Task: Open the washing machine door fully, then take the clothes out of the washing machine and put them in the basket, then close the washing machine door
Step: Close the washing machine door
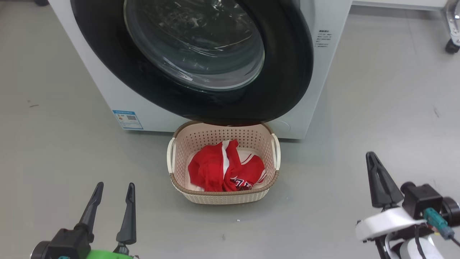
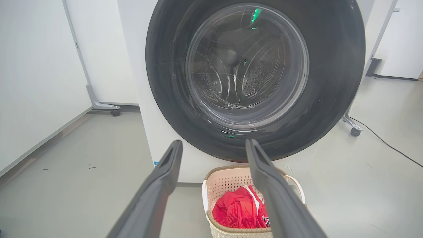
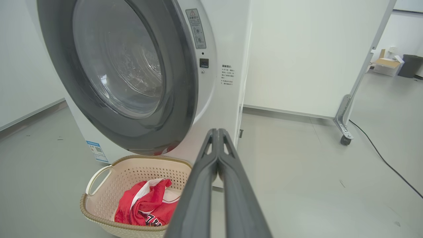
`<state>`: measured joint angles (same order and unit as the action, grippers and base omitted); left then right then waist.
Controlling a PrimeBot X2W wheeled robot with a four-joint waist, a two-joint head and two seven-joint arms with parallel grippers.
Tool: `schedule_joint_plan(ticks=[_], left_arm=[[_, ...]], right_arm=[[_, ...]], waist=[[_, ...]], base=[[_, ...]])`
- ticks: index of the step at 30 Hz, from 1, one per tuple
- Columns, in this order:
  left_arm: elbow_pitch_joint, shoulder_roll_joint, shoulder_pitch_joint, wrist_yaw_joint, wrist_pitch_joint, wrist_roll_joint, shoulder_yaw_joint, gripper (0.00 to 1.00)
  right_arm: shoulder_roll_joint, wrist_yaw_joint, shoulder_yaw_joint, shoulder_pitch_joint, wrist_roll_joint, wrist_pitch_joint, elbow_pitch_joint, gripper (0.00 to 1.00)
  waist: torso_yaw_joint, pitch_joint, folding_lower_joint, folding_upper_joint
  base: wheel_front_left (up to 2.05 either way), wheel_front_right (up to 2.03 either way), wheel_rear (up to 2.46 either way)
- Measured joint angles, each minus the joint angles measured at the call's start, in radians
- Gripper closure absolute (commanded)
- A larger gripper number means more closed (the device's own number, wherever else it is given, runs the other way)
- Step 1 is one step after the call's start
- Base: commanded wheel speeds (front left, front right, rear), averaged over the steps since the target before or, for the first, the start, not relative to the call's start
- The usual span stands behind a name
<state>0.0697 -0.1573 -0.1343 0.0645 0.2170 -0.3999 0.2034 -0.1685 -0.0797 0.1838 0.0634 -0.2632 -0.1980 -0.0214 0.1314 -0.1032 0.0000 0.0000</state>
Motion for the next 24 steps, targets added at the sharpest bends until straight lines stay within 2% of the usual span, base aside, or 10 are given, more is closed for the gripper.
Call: schedule_joint_plan(ticks=[7,16,24], left_arm=[[0.004,0.013,0.03,-0.01,0.004,0.0,0.018,0.0],[0.007,0.021,0.08,-0.026,0.01,0.004,0.028,0.0],[0.008,0.038,0.131,-0.039,0.015,0.004,0.029,0.0]], right_arm=[[-0.052,0.067,0.029,-0.132,0.008,0.045,-0.006,1.0],[-0.079,0.158,0.077,-0.281,0.0,0.114,-0.044,1.0],[-0.081,0.176,0.089,-0.432,-0.031,0.166,-0.101,1.0]], waist=[[0.044,-0.036,0.0,0.0],[0.103,-0.09,0.0,0.0],[0.161,-0.154,0.0,0.0]], base=[[0.0,0.0,0.0],[0.0,0.0,0.0],[0.0,0.0,0.0]])
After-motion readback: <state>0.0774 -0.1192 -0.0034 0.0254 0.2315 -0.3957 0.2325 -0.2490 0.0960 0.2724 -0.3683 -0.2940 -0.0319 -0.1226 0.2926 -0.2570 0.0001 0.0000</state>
